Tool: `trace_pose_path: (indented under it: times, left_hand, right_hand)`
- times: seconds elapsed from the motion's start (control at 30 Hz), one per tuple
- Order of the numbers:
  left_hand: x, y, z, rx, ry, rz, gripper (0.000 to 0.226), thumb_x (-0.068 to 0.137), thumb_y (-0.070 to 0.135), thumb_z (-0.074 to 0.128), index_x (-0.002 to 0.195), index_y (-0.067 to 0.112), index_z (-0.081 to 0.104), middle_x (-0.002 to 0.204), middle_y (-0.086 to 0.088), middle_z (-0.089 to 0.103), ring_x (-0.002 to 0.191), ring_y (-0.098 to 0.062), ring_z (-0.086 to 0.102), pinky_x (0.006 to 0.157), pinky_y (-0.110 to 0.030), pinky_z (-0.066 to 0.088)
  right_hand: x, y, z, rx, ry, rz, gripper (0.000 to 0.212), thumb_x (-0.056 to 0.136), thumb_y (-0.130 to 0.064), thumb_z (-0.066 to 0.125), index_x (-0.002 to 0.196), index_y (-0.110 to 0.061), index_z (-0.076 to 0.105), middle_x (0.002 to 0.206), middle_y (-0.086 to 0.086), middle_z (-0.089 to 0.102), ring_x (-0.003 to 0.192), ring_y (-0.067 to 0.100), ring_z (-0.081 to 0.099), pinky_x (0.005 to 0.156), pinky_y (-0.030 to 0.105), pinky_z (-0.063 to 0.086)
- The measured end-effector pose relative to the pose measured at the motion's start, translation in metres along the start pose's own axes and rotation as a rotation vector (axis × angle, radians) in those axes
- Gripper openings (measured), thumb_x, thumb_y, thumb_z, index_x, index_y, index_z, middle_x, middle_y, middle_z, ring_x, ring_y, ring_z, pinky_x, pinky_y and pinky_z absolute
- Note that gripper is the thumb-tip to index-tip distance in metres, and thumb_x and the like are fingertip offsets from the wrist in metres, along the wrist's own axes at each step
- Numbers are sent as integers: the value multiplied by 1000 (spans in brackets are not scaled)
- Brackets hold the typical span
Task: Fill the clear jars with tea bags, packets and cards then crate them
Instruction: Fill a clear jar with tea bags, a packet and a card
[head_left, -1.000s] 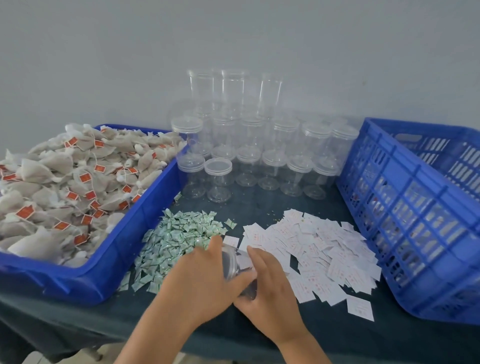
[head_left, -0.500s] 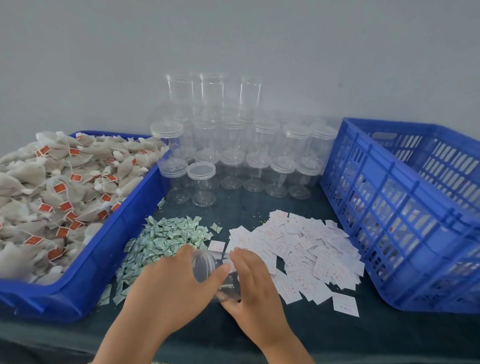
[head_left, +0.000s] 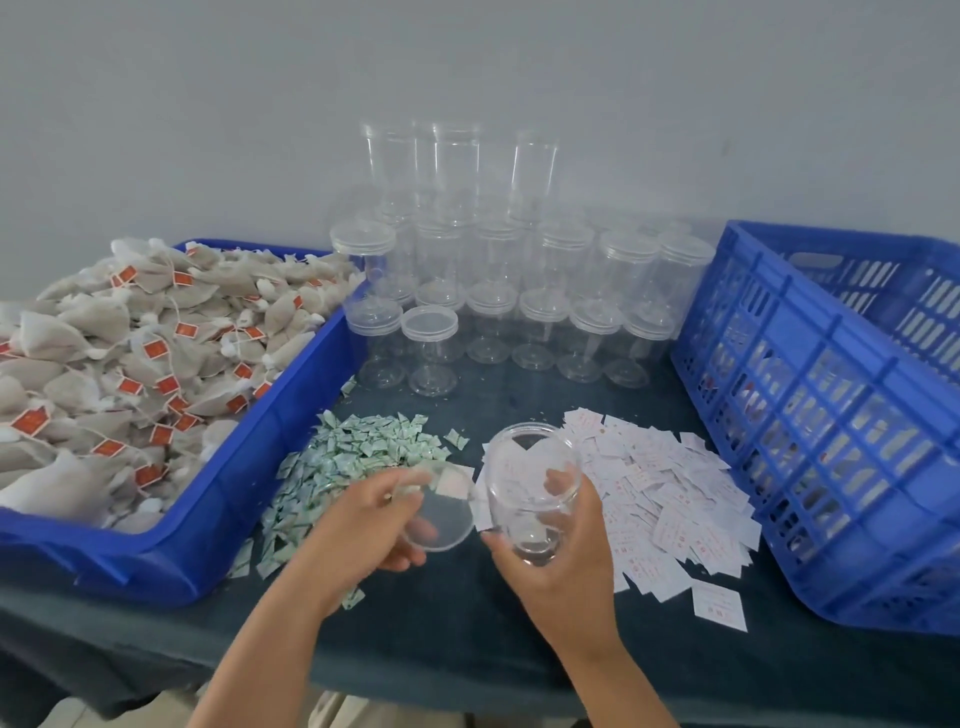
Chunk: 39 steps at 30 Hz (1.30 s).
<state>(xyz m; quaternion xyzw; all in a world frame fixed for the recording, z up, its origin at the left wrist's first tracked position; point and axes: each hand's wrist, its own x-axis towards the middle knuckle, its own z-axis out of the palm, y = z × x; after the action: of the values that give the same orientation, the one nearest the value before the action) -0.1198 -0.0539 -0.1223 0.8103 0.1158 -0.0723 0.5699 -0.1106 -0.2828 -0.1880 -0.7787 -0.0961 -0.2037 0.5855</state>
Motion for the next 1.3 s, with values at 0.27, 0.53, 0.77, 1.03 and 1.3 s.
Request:
trace_pose_path:
  times: [0.27,0.53,0.77,1.03,1.3]
  left_hand:
    - [14,-24,48,679,221,191,47,94,55,64,138,41,56,133,15,49,110,-16,64,90,-35,54]
    - [1,28,-54,573,660,411,20,98,58,59,87,42,67,79,26,64,65,5,58,54,-22,43]
    - [67,41,-183,932,473,-12,49,93,10,60,137,33,61,134,-3,65,112,-28,65,87,-43,57]
    - [125,17,-187,1301,266,-47,51,106,29,50,156,34,41,152,-18,39,128,-43,54,105,-50,48]
    - [109,19,-189,677,641,123,12,100,13,55,105,13,65,87,-2,67,74,-21,62,59,-31,41]
  right_hand:
    - [8,-5,-7,94,22,115,68,69,-56,89,125,-48,50,128,-29,62,120,0,65,87,31,62]
    - [4,-6,-7,73,-12,129,71,67,-60,88,125,-60,48,129,-29,62,120,-5,63,79,14,57]
    - [4,-10,-3,62,-71,141,81,62,-60,87,132,-43,52,125,-36,61,113,-14,63,78,17,53]
    - [4,-11,-4,25,-99,143,67,63,-63,86,119,-60,49,125,-39,60,107,-4,68,79,23,54]
    - [4,-7,-3,22,-94,149,71,68,-57,88,126,-57,48,128,-34,61,117,-7,64,82,25,55]
